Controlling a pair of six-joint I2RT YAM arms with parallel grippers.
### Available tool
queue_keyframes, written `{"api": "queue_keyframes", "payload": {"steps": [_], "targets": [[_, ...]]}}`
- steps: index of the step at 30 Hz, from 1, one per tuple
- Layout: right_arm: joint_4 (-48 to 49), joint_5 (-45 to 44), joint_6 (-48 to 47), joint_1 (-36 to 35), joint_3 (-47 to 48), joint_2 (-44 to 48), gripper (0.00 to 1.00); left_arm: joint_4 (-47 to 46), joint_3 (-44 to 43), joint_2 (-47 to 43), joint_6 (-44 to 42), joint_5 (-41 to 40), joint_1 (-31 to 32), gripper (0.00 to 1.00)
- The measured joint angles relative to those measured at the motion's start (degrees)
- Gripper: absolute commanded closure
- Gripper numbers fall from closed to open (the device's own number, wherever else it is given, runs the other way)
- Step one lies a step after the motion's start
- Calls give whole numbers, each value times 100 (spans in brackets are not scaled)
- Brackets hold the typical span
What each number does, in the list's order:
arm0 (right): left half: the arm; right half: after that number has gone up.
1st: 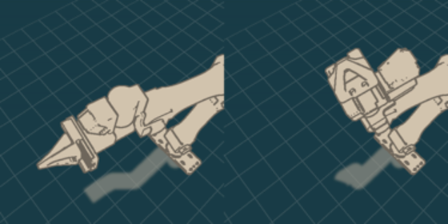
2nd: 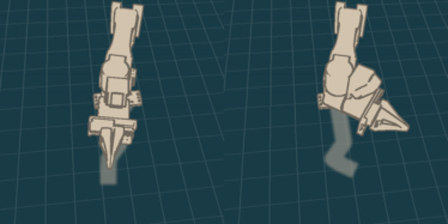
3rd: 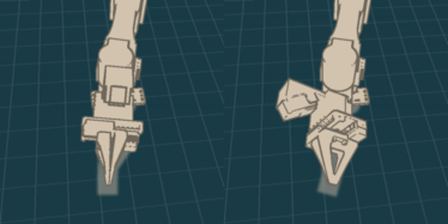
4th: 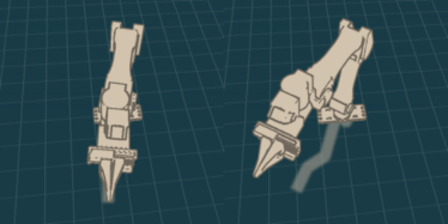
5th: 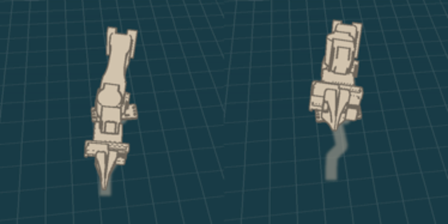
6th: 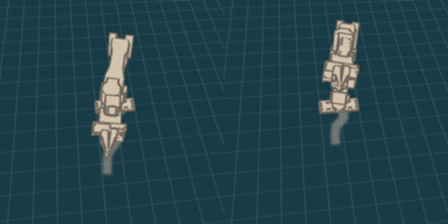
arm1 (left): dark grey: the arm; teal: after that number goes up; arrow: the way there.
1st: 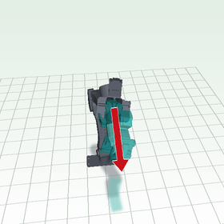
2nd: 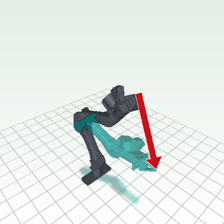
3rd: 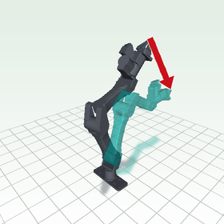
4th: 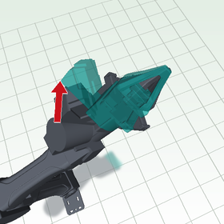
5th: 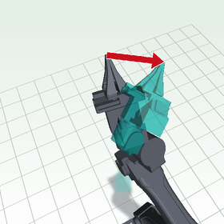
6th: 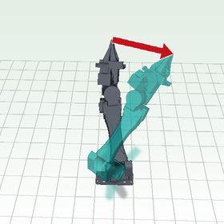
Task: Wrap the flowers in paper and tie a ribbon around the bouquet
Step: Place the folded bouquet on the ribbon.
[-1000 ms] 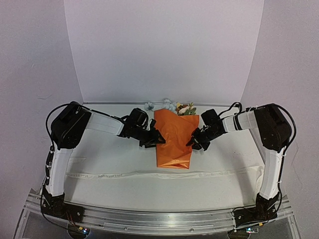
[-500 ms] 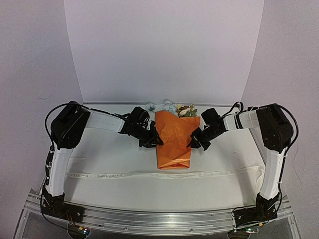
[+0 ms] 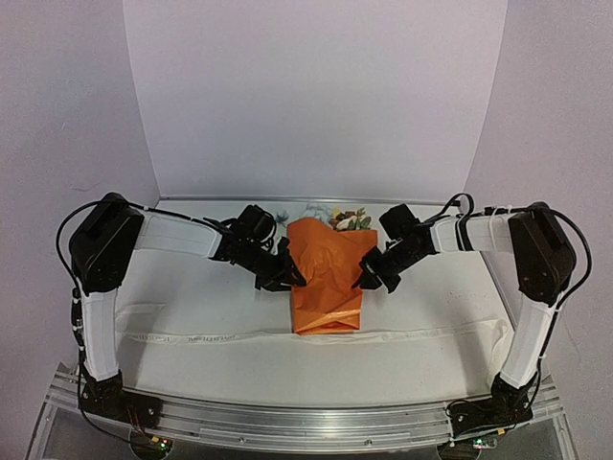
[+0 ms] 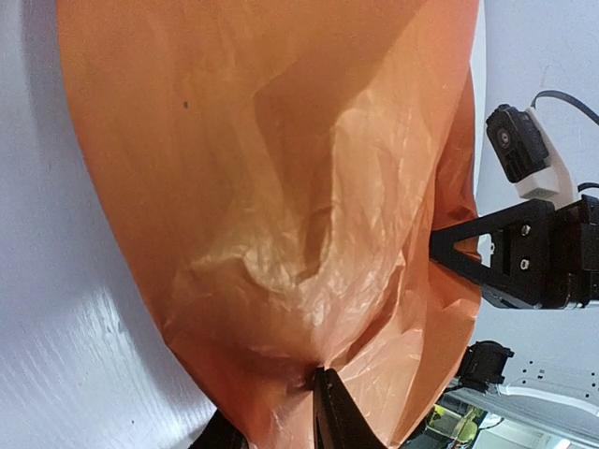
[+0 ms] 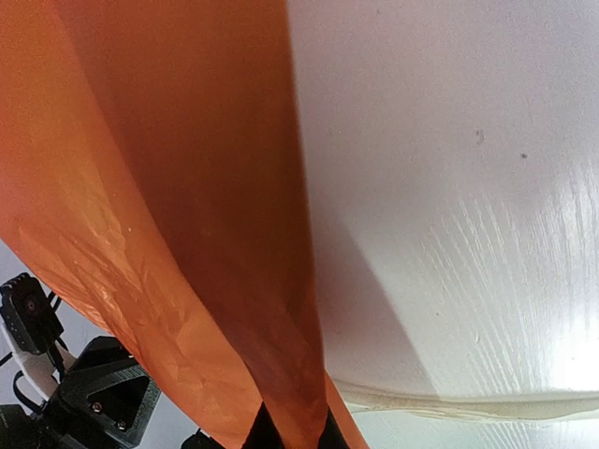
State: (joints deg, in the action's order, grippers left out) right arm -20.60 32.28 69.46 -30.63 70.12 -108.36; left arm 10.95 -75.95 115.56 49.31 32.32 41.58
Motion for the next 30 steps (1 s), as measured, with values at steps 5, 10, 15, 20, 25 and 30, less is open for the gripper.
{"api": "queue_keyframes", "payload": {"steps": [5,10,15,20,25,30], "targets": [[-15,-95,56,-264,-223,121,100,-22,486,-427,115,-88,156,79],[-26,-308,93,-580,-590,412,100,-48,1025,-859,260,-215,378,79],[-31,-614,112,-916,-873,764,100,-84,1431,-1248,388,-361,561,79],[-35,-939,113,-1216,-1140,1055,100,-186,1774,-1575,515,-508,686,78],[-1,-1203,120,-1385,-1324,1069,90,-384,2115,-1713,668,-660,753,71],[58,-1317,113,-1454,-1401,1069,62,-444,2409,-1850,808,-945,765,54]]}}
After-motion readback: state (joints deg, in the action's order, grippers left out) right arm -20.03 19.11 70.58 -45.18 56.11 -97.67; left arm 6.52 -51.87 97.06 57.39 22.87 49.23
